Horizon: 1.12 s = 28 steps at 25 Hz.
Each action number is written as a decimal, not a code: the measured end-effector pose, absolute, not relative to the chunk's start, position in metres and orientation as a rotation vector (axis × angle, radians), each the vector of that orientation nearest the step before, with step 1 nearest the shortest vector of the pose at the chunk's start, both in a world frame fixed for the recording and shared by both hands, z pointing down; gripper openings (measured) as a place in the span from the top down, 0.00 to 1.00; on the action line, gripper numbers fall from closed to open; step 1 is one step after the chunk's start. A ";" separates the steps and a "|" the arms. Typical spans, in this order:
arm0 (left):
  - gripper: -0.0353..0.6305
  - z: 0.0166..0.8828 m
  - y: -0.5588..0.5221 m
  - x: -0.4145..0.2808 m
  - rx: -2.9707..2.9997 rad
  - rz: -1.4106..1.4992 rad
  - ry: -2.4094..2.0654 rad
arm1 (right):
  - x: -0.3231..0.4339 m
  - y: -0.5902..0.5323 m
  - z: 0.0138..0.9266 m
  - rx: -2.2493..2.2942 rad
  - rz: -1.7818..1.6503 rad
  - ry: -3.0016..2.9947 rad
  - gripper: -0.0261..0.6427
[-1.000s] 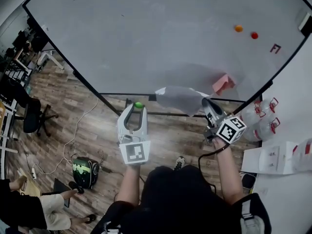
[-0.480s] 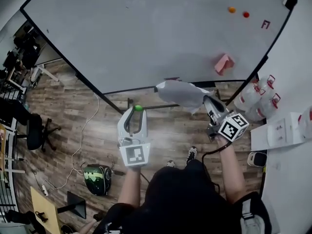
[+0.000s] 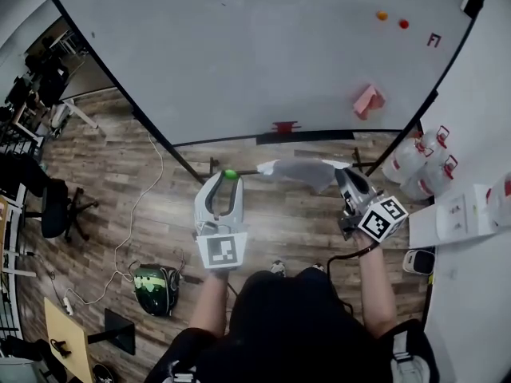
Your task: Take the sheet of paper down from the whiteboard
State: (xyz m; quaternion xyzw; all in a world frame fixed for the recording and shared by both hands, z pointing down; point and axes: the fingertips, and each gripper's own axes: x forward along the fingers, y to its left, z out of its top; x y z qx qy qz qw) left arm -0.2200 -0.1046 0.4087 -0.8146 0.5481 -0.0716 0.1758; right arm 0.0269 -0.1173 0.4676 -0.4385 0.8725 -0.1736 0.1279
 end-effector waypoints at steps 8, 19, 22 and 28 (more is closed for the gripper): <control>0.75 0.420 -0.092 -0.227 -2.316 -0.208 1.587 | 0.021 -0.101 0.480 -1.259 -0.503 2.570 0.96; 0.75 0.434 -0.088 -0.232 -2.340 -0.235 1.576 | 0.014 -0.093 0.489 -1.269 -0.496 2.578 0.96; 0.75 0.436 -0.089 -0.231 -2.346 -0.234 1.571 | 0.014 -0.095 0.489 -1.273 -0.503 2.566 0.96; 0.75 0.440 -0.095 -0.228 -2.356 -0.241 1.559 | 0.015 -0.099 0.491 -1.273 -0.513 2.557 0.96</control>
